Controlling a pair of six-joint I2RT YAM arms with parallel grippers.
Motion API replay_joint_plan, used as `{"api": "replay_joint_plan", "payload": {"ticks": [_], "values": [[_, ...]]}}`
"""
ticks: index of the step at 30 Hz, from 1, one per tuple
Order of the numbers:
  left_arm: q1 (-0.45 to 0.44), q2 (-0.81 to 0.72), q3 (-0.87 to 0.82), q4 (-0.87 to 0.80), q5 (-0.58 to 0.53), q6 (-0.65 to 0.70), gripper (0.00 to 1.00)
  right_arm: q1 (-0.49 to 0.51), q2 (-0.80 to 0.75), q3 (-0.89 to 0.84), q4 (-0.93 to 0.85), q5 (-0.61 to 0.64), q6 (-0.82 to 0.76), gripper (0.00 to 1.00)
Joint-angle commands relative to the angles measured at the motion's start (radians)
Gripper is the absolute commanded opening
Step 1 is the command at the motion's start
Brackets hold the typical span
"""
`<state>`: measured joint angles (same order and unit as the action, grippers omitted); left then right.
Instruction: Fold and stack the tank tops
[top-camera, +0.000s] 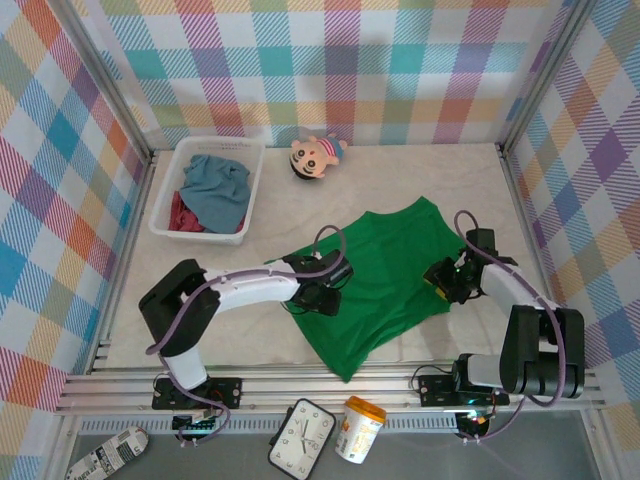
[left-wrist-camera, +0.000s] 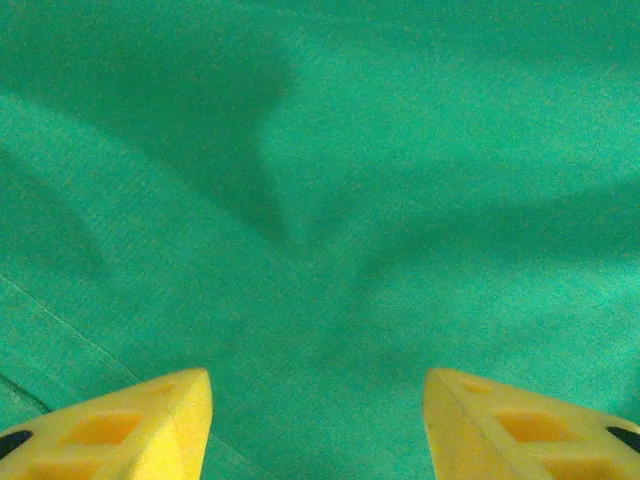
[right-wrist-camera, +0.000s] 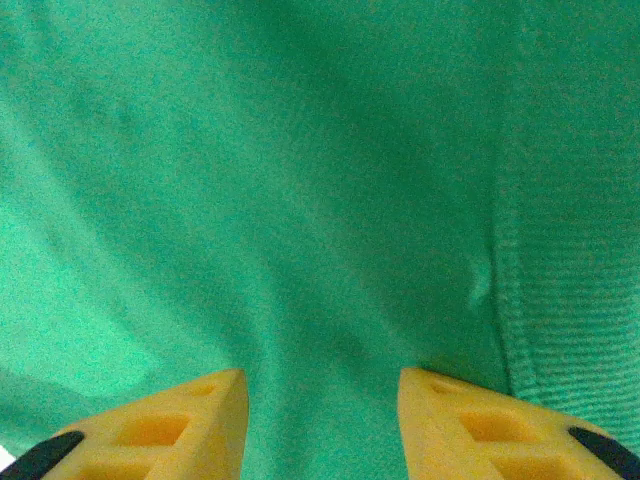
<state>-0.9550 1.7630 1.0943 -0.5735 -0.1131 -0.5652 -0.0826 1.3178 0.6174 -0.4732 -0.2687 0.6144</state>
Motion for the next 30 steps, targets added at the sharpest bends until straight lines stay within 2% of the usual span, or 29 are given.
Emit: {"api": "replay_joint_plan", "payload": {"ticks": [1, 5, 9, 16, 20, 24, 30], "values": [[0.029, 0.054, 0.019, -0.033, -0.057, 0.005, 0.57, 0.004, 0.009, -0.021, -0.014, 0.035, 0.045, 0.45], [0.064, 0.102, 0.060, -0.063, -0.060, 0.044, 0.56, 0.004, -0.014, -0.045, -0.075, 0.088, 0.070, 0.46], [0.085, 0.149, 0.099, -0.055, 0.006, 0.139, 0.57, 0.004, -0.078, -0.105, -0.119, 0.156, 0.108, 0.48], [0.106, 0.270, 0.255, -0.100, 0.072, 0.314, 0.58, 0.000, -0.212, -0.129, -0.176, 0.168, 0.201, 0.48], [0.142, 0.295, 0.324, -0.111, 0.057, 0.376, 0.59, 0.001, -0.264, -0.044, -0.161, 0.141, 0.091, 0.50], [0.167, 0.288, 0.389, -0.182, 0.046, 0.394, 0.59, 0.000, -0.200, 0.076, -0.101, 0.073, -0.104, 0.54], [0.131, 0.145, 0.327, -0.197, 0.108, 0.241, 0.60, 0.017, 0.033, 0.263, -0.057, -0.052, -0.241, 0.55]]}}
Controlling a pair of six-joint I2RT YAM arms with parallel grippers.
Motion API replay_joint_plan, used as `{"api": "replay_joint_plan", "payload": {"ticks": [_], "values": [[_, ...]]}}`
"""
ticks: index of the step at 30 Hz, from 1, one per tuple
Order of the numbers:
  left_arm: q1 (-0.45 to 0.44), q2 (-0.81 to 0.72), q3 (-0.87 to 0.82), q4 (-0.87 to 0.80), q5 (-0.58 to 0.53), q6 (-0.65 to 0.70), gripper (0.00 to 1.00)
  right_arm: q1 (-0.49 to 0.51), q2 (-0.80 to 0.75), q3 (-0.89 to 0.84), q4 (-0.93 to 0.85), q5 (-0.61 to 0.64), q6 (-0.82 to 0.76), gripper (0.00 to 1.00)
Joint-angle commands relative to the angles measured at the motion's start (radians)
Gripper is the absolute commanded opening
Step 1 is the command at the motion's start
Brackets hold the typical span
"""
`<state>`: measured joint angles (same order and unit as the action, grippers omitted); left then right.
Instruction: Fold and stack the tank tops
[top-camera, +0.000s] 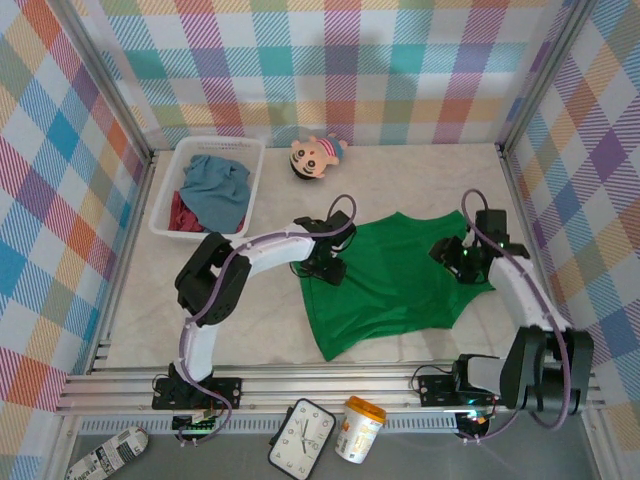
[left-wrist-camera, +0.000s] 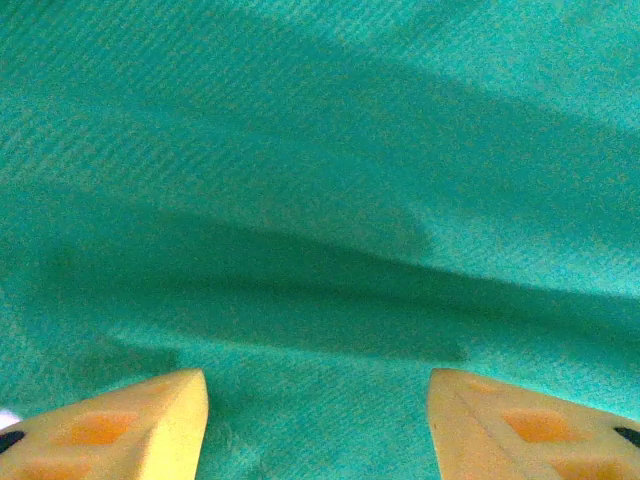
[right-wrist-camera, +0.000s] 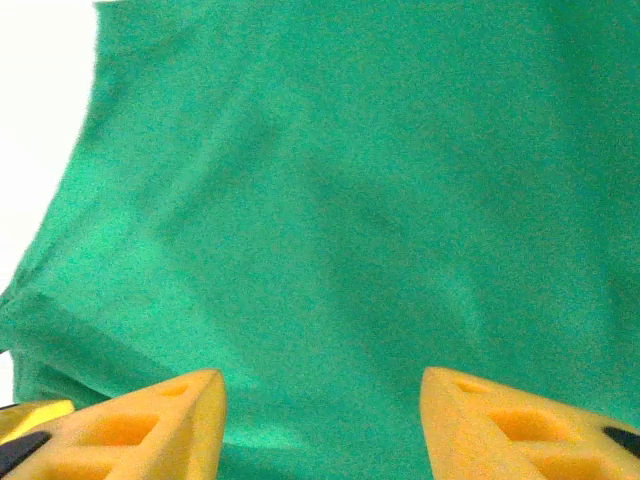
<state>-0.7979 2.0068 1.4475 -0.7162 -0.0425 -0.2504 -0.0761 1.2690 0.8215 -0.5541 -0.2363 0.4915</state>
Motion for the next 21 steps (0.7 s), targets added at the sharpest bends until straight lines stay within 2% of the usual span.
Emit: {"api": "replay_joint_plan", "payload": {"ticks": [1, 6, 11, 15, 18, 21], "values": [[-0.042, -0.117, -0.049, -0.048, 0.039, -0.099, 0.60, 0.016, 0.141, 0.090, 0.025, -0.098, -0.135, 0.54], [-0.117, -0.157, -0.160, 0.043, 0.063, -0.186, 0.60, 0.053, 0.362, 0.228, 0.047, -0.111, -0.195, 0.52], [-0.159, -0.160, -0.252, 0.127, 0.093, -0.237, 0.56, 0.070, 0.538, 0.355, 0.054, -0.108, -0.191, 0.50], [-0.167, -0.174, -0.331, 0.127, 0.097, -0.263, 0.46, 0.072, 0.647, 0.433, 0.029, -0.076, -0.192, 0.49], [-0.167, -0.198, -0.383, 0.085, 0.059, -0.267, 0.37, 0.072, 0.703, 0.485, -0.001, -0.043, -0.195, 0.49], [-0.165, -0.225, -0.420, 0.038, 0.020, -0.261, 0.35, 0.072, 0.745, 0.525, -0.025, -0.014, -0.183, 0.49]]}}
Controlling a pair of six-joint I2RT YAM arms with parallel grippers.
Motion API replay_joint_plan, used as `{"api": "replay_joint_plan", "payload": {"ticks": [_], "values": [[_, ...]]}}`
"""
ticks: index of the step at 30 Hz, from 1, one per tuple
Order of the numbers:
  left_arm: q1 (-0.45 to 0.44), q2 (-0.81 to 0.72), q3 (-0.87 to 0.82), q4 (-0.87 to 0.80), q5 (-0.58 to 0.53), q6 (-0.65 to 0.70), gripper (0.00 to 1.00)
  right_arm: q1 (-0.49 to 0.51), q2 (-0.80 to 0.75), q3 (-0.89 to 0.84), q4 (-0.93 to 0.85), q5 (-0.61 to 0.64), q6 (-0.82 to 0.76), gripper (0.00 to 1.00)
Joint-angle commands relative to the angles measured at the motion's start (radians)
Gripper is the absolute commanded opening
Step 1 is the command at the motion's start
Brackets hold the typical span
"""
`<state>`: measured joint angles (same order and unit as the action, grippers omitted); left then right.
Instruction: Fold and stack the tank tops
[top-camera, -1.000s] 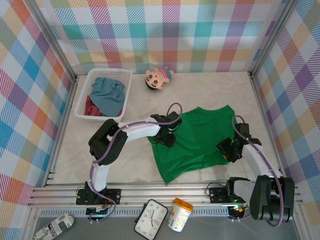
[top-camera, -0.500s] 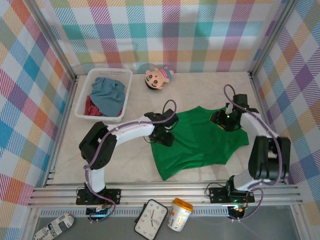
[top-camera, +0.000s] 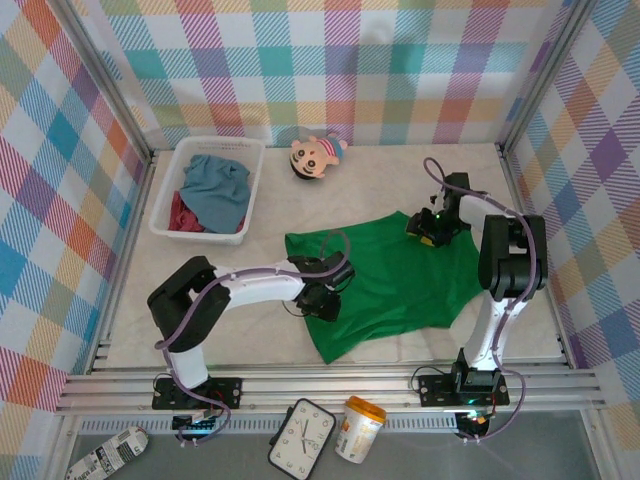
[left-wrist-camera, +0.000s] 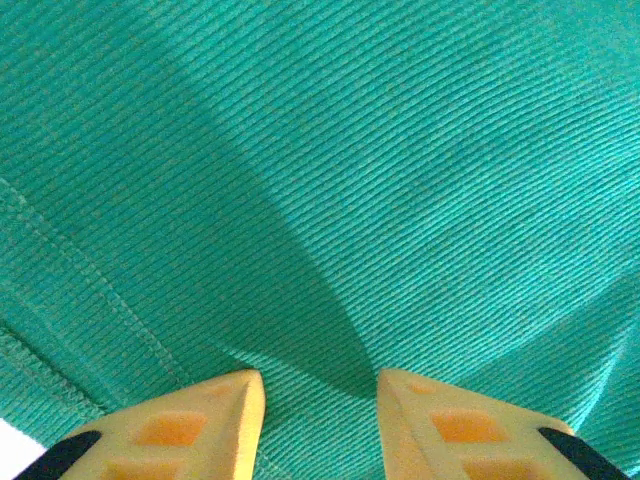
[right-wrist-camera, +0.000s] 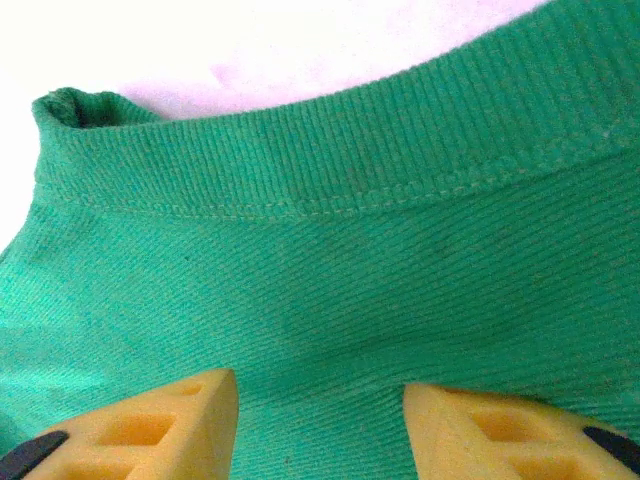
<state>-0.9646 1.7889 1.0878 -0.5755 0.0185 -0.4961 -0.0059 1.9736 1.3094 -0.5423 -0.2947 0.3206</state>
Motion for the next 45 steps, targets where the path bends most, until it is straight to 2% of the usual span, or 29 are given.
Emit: {"api": "replay_joint_plan", "payload": {"ticks": [1, 5, 9, 12, 18, 23, 31, 39, 45], "values": [[0.003, -0.012, -0.071, -0.119, -0.056, -0.013, 0.34, 0.001, 0.051, 0.048, -0.043, 0.057, -0.008, 0.49], [0.015, -0.025, -0.109, -0.147, -0.079, 0.002, 0.34, -0.004, 0.071, 0.063, -0.032, 0.065, 0.004, 0.50], [0.030, -0.041, -0.097, -0.137, -0.069, 0.028, 0.39, -0.005, 0.069, 0.064, 0.005, -0.023, 0.013, 0.50], [0.045, -0.035, -0.037, -0.168, -0.071, 0.061, 0.48, -0.002, 0.034, 0.076, 0.005, -0.078, 0.007, 0.51], [0.103, -0.030, 0.129, -0.240, -0.103, 0.107, 0.56, 0.001, -0.055, 0.128, -0.033, -0.092, -0.070, 0.54], [0.202, 0.026, 0.289, -0.271, -0.180, 0.133, 0.59, 0.032, -0.026, 0.206, -0.043, -0.094, -0.187, 0.54], [0.362, 0.170, 0.439, -0.224, -0.301, 0.040, 0.60, 0.087, 0.087, 0.332, -0.047, -0.022, -0.396, 0.53], [0.395, 0.323, 0.583, -0.225, -0.392, -0.019, 0.57, 0.122, 0.221, 0.456, -0.101, 0.060, -0.525, 0.53], [0.413, 0.378, 0.604, -0.237, -0.439, -0.015, 0.47, 0.145, 0.283, 0.521, -0.130, 0.092, -0.576, 0.52]]}}
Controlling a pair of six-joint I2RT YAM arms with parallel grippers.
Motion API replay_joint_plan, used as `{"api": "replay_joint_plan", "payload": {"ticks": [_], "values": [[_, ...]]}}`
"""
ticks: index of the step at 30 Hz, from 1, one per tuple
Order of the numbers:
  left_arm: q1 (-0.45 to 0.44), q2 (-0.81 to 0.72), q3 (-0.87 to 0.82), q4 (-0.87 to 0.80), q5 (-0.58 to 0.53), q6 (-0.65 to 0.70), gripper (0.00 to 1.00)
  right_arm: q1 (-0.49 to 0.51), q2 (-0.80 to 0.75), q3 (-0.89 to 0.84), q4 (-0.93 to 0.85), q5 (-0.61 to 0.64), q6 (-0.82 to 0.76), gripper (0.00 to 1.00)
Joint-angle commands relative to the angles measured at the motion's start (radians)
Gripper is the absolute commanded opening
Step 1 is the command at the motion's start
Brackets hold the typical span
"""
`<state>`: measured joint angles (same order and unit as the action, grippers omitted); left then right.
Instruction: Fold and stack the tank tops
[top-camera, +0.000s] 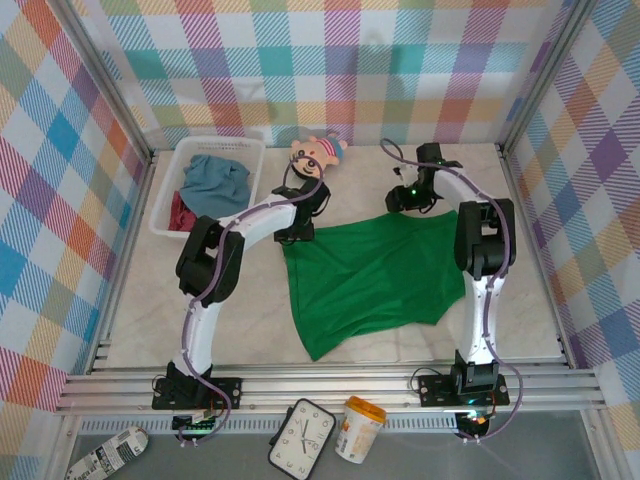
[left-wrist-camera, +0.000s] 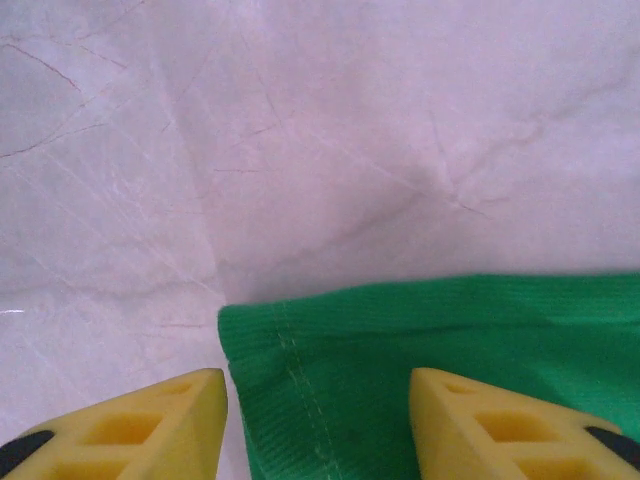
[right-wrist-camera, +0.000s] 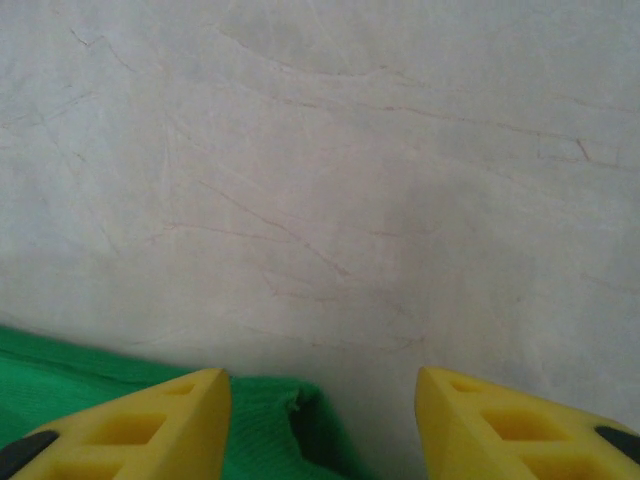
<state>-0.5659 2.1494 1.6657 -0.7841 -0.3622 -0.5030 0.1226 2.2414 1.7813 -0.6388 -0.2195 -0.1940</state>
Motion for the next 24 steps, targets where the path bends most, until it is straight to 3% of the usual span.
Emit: {"api": "replay_joint_plan", "payload": {"ticks": [1, 8, 20, 24], "values": [[0.019, 0.018, 0.023, -0.027, -0.063, -0.006, 0.45, 0.018, 0.022, 0.056, -0.033, 0.014, -0.064, 0.51], [0.034, 0.024, 0.006, 0.034, -0.014, 0.038, 0.32, 0.036, 0.056, 0.071, -0.036, 0.018, -0.065, 0.44], [0.042, 0.057, 0.055, 0.033, 0.001, 0.112, 0.08, 0.040, 0.069, 0.102, -0.043, 0.044, -0.065, 0.10], [0.044, 0.057, 0.099, 0.035, -0.013, 0.146, 0.04, 0.037, 0.051, 0.105, -0.013, 0.066, -0.055, 0.05]]}}
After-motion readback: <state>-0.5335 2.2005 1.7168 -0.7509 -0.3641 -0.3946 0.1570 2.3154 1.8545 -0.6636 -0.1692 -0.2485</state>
